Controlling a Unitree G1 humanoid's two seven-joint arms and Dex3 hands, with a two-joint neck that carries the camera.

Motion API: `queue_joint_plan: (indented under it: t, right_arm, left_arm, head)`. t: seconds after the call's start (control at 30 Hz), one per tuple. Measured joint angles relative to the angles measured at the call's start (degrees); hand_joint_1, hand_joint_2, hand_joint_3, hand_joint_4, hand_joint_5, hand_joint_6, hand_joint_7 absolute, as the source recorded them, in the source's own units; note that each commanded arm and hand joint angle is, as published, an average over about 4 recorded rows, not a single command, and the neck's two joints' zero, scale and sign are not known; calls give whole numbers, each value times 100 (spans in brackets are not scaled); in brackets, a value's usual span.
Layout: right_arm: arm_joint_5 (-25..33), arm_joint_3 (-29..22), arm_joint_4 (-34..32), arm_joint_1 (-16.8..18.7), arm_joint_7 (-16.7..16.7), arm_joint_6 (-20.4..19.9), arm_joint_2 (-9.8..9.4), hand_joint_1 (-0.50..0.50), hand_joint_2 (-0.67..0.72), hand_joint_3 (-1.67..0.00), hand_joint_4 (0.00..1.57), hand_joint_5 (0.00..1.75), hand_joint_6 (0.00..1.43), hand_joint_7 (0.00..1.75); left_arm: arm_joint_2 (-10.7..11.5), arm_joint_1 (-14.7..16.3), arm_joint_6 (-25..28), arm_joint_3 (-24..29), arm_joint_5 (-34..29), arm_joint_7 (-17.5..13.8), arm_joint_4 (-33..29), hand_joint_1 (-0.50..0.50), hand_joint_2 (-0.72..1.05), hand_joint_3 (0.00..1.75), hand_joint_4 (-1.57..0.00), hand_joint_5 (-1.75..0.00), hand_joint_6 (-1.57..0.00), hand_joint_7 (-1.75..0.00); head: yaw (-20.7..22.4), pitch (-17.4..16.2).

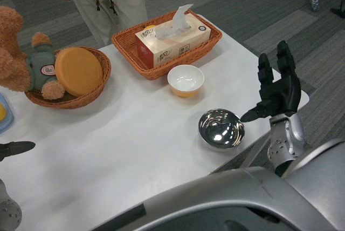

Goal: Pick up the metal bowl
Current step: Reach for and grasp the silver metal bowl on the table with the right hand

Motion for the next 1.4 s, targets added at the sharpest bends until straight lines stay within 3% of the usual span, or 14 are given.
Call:
queue_joint_plan:
  t: [0.43, 0.63, 0.9, 1.13, 1.4]
  right_arm:
    - [-43, -498, 135, 201, 546, 693, 92, -46, 41, 0, 0, 0, 0, 7]
    - [-37, -614, 156, 341, 647, 812, 97, -46, 47, 0, 0, 0, 0, 7]
    - [-68, -774, 163, 628, 804, 1083, 93, -46, 41, 0, 0, 0, 0, 7]
    - [-627, -933, 174, 780, 1061, 1543, 84, -46, 41, 0, 0, 0, 0, 12]
    - [-1439, -972, 187, 783, 1184, 1699, 81, -46, 41, -2, 0, 0, 0, 12]
  left_arm:
    - [10, -19, 1, -7, -39, 0, 19, -50, -68, 9, 0, 0, 0, 0]
    - [11, -23, 1, -39, -57, 0, 20, -50, -68, 9, 0, 0, 0, 0]
    - [13, -30, 1, -87, -61, 0, 21, -50, -64, 9, 0, 0, 0, 0]
    - [13, -30, 1, -141, -59, 0, 19, -50, -66, 9, 0, 0, 0, 0]
    - [13, -25, 2, -164, -58, 0, -16, -50, -66, 9, 0, 0, 0, 0]
  head:
    - [-110, -38]
    - [-169, -45]
    - [-229, -38]
    - [-284, -33]
    - [-316, -13]
